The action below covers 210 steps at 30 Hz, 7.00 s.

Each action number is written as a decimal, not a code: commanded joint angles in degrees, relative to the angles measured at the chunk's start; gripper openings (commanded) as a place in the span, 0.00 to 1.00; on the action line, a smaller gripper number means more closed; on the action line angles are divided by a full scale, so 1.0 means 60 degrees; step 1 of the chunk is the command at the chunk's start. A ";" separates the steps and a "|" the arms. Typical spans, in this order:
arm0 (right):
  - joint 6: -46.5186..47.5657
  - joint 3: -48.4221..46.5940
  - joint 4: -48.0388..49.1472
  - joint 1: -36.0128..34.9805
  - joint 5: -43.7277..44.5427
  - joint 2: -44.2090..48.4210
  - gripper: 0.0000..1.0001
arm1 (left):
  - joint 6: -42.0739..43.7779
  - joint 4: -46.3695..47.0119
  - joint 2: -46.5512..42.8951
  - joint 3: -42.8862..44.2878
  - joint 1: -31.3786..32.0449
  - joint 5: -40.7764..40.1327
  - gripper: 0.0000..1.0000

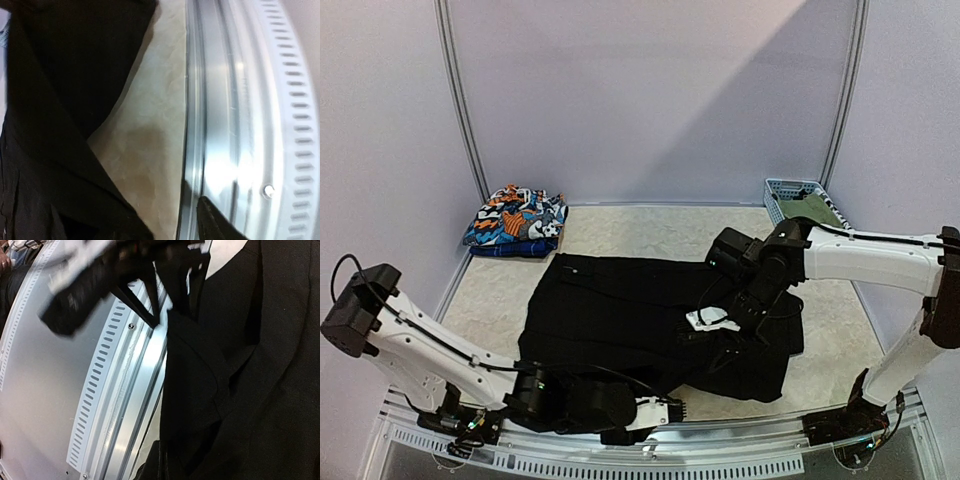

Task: Fold and stack the mixed laundry pile
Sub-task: Smooth out the flattened shirt at the center of the board, then adjust the flattened shirt at the center of the board.

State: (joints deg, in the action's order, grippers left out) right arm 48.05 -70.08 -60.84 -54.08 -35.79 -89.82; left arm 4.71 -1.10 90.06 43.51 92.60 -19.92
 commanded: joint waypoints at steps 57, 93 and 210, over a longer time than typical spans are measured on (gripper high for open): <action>-0.0066 0.2319 0.1008 0.5926 0.2387 0.0750 0.57 | -0.6172 -0.4188 0.1420 0.3557 -0.5950 0.3394 0.57; -0.0732 0.1090 0.0009 0.6656 0.3334 0.0053 0.49 | -0.7611 -0.6006 -0.1467 0.1376 -0.7319 0.0671 0.53; -0.3616 -0.6538 0.2215 0.7240 0.2021 -0.5949 0.63 | -0.7119 0.1433 1.1582 1.7768 -1.2385 0.5091 0.00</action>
State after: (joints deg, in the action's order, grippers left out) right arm 28.73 -109.08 -47.68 -10.50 -24.86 -124.27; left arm -36.05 -1.72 157.84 146.50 17.39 15.05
